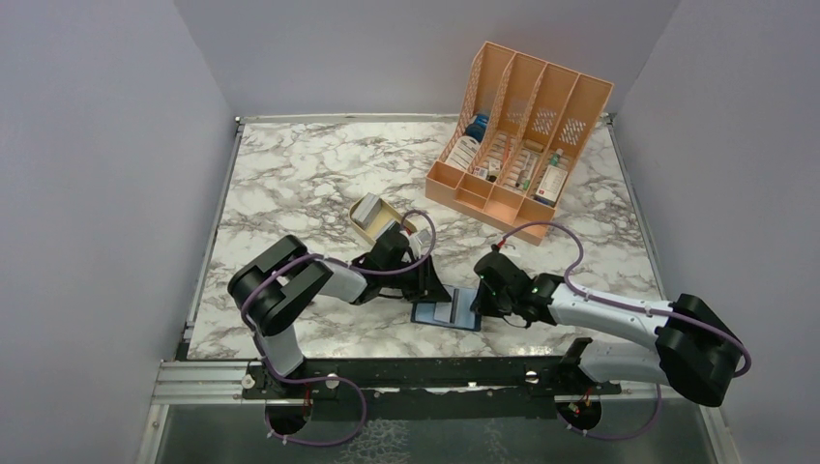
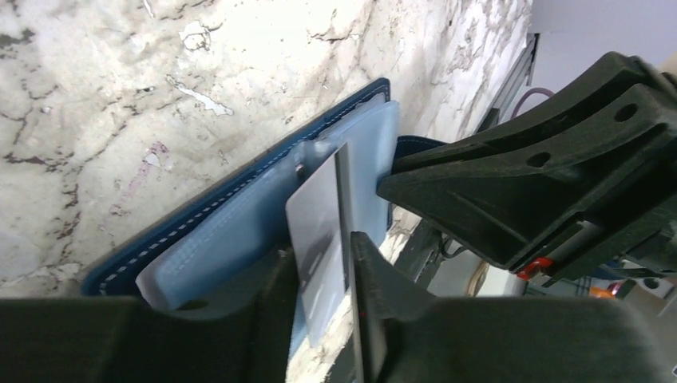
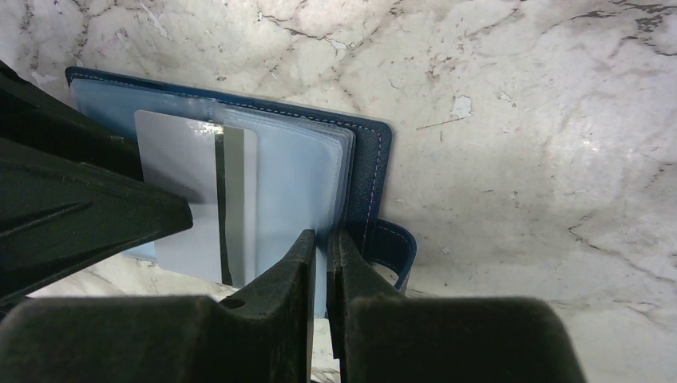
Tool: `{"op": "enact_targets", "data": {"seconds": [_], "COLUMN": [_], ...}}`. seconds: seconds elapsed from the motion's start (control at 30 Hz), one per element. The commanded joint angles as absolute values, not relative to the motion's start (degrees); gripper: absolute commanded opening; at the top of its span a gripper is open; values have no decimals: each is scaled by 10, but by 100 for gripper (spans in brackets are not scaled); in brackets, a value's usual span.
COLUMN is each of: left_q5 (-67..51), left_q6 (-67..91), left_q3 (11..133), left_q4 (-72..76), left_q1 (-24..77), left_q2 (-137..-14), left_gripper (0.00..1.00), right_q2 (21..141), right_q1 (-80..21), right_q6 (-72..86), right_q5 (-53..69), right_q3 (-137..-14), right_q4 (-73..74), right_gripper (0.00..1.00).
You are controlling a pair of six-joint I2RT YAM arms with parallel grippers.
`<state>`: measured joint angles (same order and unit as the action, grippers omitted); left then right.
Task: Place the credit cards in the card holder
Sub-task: Insert the credit card into the card holder.
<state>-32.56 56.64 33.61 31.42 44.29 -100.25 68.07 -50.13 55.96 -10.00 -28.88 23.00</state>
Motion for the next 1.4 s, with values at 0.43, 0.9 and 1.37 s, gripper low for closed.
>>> {"op": "enact_targets", "data": {"seconds": [0.43,0.9,1.37], "left_q5": [-250,-207,-231], "left_q6": [546,508,539], "left_q3": [320,352,374], "left_q4": [232,142,175], "left_q1": [446,452,488], "left_q2": [-941,-918,-950], "left_gripper": [46,46,27], "right_q2": [691,671,661], "right_q1": [-502,-502,-502], "right_q6": [563,568,567], "right_q5": [-78,-77,-57], "right_q3": [-267,-250,-234], "right_q4": [210,199,141], "right_gripper": [9,8,8]}}
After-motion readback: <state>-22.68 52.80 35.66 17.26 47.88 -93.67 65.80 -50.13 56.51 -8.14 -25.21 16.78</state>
